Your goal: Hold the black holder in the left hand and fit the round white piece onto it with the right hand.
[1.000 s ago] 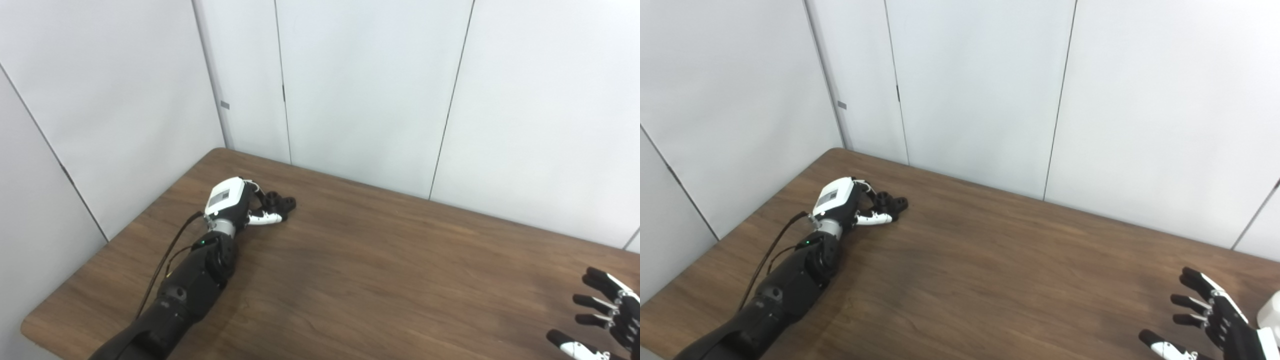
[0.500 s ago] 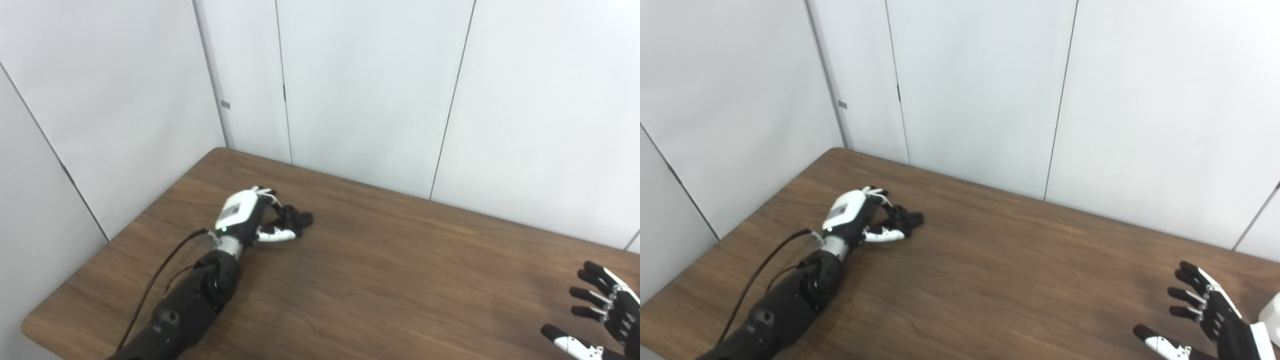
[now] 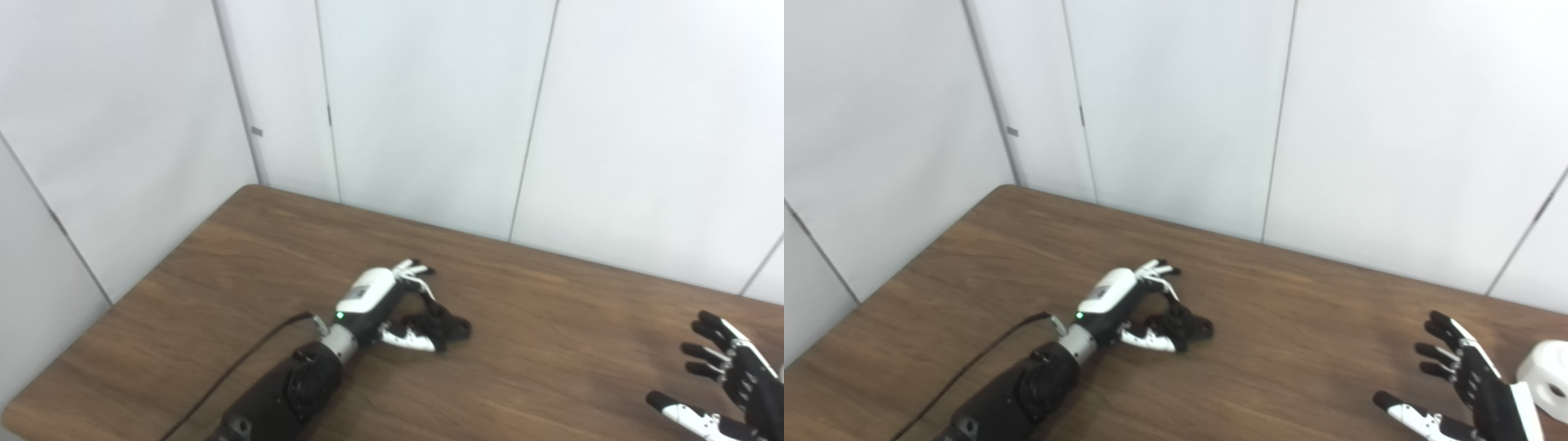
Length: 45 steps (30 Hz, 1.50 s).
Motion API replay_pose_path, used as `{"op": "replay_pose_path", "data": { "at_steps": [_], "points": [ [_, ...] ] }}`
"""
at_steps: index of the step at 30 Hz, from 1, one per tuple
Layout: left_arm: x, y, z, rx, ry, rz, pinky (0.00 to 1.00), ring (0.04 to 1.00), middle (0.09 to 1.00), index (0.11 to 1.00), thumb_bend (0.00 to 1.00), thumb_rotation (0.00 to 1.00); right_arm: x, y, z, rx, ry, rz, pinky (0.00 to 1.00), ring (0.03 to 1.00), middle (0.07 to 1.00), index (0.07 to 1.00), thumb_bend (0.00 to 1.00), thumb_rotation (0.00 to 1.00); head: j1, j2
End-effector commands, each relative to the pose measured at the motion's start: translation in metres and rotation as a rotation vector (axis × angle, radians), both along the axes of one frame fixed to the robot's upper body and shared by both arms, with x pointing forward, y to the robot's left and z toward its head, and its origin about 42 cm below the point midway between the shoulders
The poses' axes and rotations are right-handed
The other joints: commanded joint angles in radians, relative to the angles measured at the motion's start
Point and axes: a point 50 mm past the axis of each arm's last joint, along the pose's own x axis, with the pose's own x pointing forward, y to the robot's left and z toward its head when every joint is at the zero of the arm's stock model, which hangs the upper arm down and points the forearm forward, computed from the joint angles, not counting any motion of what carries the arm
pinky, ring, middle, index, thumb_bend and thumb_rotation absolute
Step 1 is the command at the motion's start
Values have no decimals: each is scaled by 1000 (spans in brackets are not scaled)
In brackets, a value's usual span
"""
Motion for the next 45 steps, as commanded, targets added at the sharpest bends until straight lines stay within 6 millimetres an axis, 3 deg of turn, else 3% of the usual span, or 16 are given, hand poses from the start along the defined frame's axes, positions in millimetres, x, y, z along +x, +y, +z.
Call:
{"op": "replay_pose_path", "data": {
  "at_steps": [1, 9, 15, 19, 32, 38, 41, 43, 44, 45],
  "points": [
    [-10, -15, -18, 16, 79, -75, 866, 982, 883, 482, 525, 62, 7, 0, 19, -2, -113, 5, 659, 735, 840, 849, 617, 0, -25, 9],
    [-20, -52, -36, 63, 113, -210, 833, 948, 869, 481, 524, 60, 9, 0, 16, -21, -158, 23, 564, 697, 815, 829, 656, 6, -160, 44],
    [-18, -71, -55, 131, 200, -223, 967, 971, 876, 482, 524, 57, 15, 2, 11, -22, -168, 28, 572, 694, 814, 818, 682, 121, -234, 54],
    [-13, -78, -67, 249, 210, -249, 954, 956, 871, 483, 525, 58, 17, 2, 12, -37, -183, 18, 557, 688, 808, 812, 694, 163, -261, 56],
    [-10, -68, -76, 318, 245, -233, 937, 944, 860, 483, 525, 57, 13, -1, 21, -75, -208, -9, 545, 696, 826, 822, 690, 198, -314, 54],
    [-12, -57, -78, 333, 257, -229, 948, 945, 871, 483, 524, 55, 17, -7, 39, -108, -231, -28, 538, 673, 784, 811, 692, 208, -408, 45],
    [-12, -50, -78, 339, 255, -231, 943, 949, 869, 484, 524, 55, 24, -15, 52, -152, -241, -49, 516, 628, 738, 808, 671, 205, -511, 21],
    [-13, -43, -77, 340, 255, -231, 940, 946, 867, 484, 524, 55, 29, -19, 61, -192, -255, -73, 525, 636, 745, 809, 677, 222, -608, -4],
    [-13, -41, -77, 340, 256, -231, 939, 944, 867, 484, 523, 54, 30, -20, 63, -201, -258, -80, 534, 644, 752, 810, 685, 220, -608, -4],
    [-13, -38, -78, 338, 251, -232, 934, 941, 864, 484, 523, 54, 32, -23, 68, -214, -271, -93, 539, 651, 756, 810, 689, 219, -657, -17]
  ]
}}
